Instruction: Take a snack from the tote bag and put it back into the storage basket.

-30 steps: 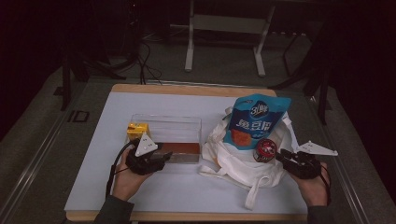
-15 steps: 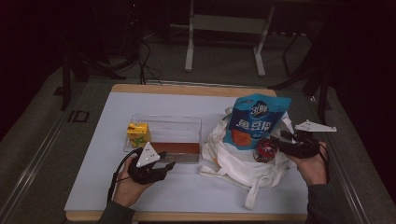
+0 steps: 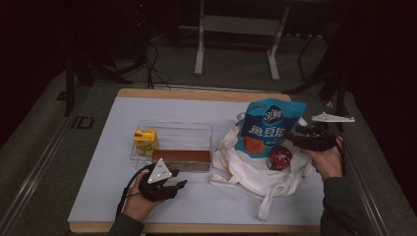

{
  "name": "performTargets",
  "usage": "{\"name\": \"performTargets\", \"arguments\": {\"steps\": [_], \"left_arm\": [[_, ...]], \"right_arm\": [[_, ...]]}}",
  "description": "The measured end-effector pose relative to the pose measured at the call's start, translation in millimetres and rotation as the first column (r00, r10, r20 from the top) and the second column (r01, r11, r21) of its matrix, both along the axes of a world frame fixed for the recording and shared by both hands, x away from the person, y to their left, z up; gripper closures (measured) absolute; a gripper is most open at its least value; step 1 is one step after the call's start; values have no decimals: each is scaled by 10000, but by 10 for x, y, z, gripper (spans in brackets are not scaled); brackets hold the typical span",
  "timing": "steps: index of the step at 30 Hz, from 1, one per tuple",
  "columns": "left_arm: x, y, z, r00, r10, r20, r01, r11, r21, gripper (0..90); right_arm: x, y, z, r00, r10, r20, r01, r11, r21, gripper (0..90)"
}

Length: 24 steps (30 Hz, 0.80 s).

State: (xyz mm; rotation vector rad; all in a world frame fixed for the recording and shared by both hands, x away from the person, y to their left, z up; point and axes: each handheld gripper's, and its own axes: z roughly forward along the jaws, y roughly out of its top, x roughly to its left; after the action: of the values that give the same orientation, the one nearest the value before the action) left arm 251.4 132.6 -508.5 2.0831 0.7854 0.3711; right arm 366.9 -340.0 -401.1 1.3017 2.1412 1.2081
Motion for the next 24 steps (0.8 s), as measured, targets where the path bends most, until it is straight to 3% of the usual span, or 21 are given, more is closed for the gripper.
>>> {"name": "performTargets", "arguments": {"steps": [7, 9, 18, 24], "left_arm": [[42, 0, -142, 9998, 119, -163, -117, 9998, 153, 520], [49, 6, -163, 9997, 162, -188, -158, 9997, 202, 518], [76, 39, -212, 9991, 376, -178, -373, 9992, 142, 507], [90, 31, -248, 9992, 372, -154, -371, 9993, 88, 504]], "right_arm": [[64, 37, 4, 9997, 245, -22, -245, 9997, 4, 325], [89, 86, -6, 9997, 264, 4, -264, 9994, -202, 325], [245, 223, -55, 9977, 670, 87, -668, 9976, -192, 339], [269, 169, -54, 9951, 970, 180, -983, 9907, 940, 507]]}}
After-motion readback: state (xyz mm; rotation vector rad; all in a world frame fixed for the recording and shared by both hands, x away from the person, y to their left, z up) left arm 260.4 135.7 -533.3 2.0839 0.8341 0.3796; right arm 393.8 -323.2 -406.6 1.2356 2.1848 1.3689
